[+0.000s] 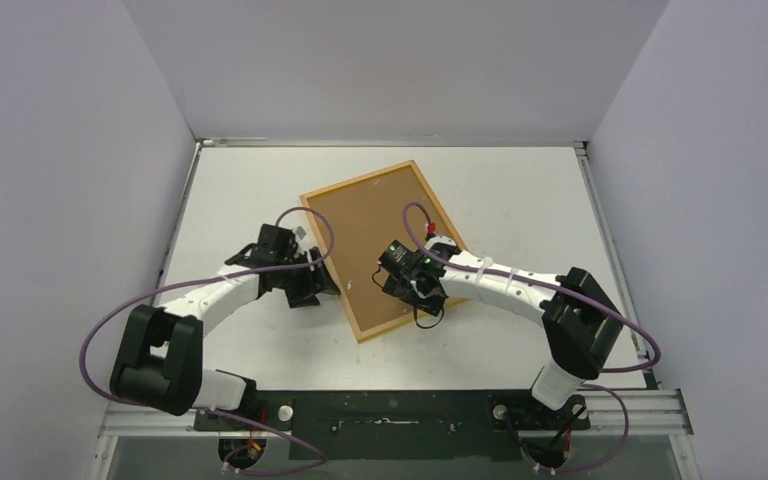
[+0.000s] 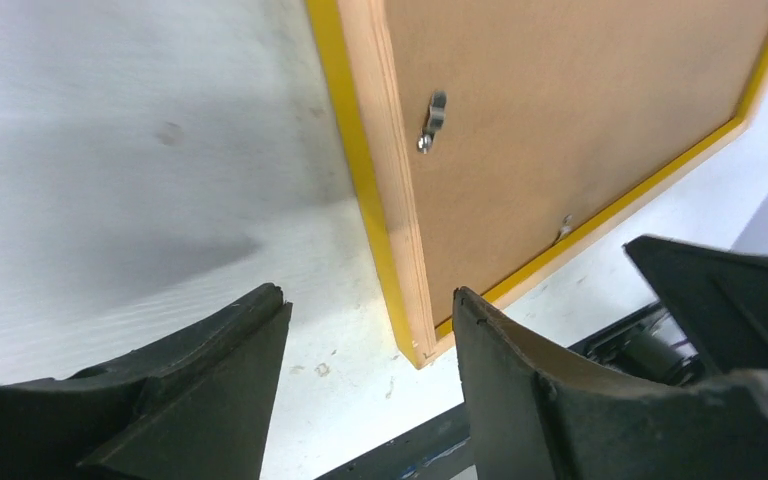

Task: Put the photo into the frame

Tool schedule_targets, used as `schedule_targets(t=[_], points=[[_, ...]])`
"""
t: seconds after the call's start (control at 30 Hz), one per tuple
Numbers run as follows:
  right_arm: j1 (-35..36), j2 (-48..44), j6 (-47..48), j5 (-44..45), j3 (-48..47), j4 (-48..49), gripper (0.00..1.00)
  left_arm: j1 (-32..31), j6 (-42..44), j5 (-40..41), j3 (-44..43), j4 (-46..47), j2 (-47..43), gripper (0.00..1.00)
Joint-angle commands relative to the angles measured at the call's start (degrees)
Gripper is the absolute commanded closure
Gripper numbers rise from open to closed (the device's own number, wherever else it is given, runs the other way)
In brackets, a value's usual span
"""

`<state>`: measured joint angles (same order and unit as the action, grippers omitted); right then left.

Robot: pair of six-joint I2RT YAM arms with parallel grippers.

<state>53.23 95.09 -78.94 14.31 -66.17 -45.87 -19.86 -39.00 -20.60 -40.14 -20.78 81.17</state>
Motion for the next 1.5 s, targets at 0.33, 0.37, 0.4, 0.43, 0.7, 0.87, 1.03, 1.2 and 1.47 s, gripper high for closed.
schedule_targets(t=[0.33,0.37,0.4,0.43,0.7,0.87,1.03,1.2,1.47], points=[[0.29,13.83,25.99,-2.12,-25.72,1.04,0.38,15.61,4.01,-10.94,-14.55,-2.53,8.38,0.32],[0.51,15.48,26.35,-1.14,-27.66,-0.34,0.41,15.96,3.82,-11.31,-15.48,-2.44,10.00,0.34],[0.63,16.82,26.53,-0.27,-29.09,-1.39,0.43,16.25,3.71,-11.55,-16.48,-2.35,11.41,0.36],[0.69,18.08,26.55,0.02,-30.06,-2.18,0.45,16.55,3.40,-11.78,-17.21,-2.28,12.73,0.38],[0.74,23.52,29.08,-3.51,-32.85,-5.59,0.48,16.96,4.15,-16.19,-20.55,0.17,21.08,0.44],[1.30,25.41,31.61,-3.96,-34.97,-5.46,0.50,16.91,4.83,-16.05,-20.86,0.41,22.97,0.47],[1.61,27.40,32.05,-2.86,-36.63,-5.55,0.51,16.78,3.02,-16.65,-21.81,1.35,25.26,0.52],[1.70,29.63,31.82,-0.86,-38.87,-6.55,0.52,16.78,0.46,-16.97,-23.52,0.24,28.31,0.60],[1.41,31.69,32.16,-0.15,-40.18,-5.85,0.57,16.78,-0.37,-16.27,-22.32,0.19,29.55,0.68]])
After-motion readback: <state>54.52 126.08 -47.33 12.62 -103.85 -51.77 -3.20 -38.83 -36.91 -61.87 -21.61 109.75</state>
